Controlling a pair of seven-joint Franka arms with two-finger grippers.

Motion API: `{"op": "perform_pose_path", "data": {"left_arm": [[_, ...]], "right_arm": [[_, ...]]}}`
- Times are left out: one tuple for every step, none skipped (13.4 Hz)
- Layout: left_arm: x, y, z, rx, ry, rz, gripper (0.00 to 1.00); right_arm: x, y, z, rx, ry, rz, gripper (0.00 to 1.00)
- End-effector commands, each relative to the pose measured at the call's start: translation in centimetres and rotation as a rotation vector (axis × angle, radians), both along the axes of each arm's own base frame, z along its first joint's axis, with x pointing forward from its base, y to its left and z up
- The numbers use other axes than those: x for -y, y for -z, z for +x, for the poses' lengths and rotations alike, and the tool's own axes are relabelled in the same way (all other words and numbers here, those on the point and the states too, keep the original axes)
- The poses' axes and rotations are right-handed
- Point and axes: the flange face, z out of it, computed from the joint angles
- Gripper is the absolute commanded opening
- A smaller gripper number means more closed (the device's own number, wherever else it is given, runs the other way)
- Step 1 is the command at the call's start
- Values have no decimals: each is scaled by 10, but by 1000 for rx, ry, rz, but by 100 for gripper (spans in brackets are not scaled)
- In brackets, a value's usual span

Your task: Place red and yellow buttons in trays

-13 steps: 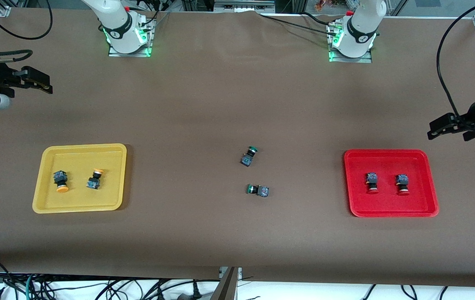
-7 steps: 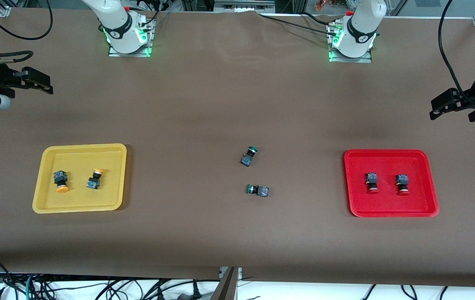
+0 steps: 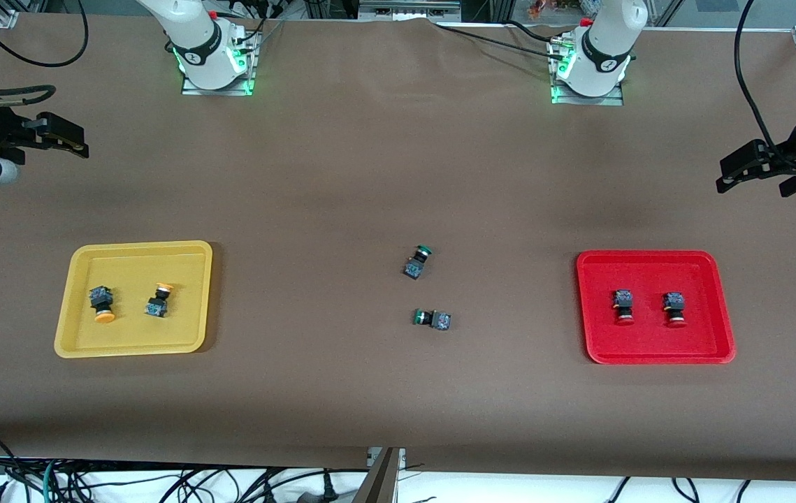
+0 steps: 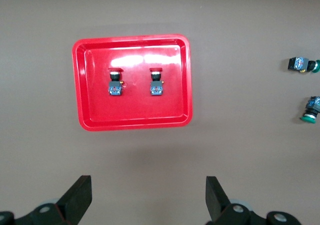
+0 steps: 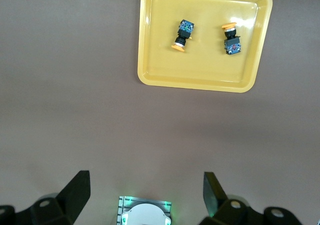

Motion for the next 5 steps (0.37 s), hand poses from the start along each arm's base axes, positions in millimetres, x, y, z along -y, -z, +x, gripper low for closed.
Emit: {"op": "perform_pose_path", "data": {"left_arm": [[1,-6,-7,-8,19,-19,100],[3,-4,-7,-12,22,-18,100],[3,-4,-7,-16,22,-17,100],[2,-2,-7,-23,23,-14,100],[2,-1,-7,-28,21,-14,100]], "right_arm": [[-2,-4,-2,2,11,-3,100],[-2,-4,-1,3,11,-3,100],[-2,-4,-1,3,13,-4,100],[-1,-4,-1,5,11,-5,100],[-1,-4,-1,5,13,-3,100]]}}
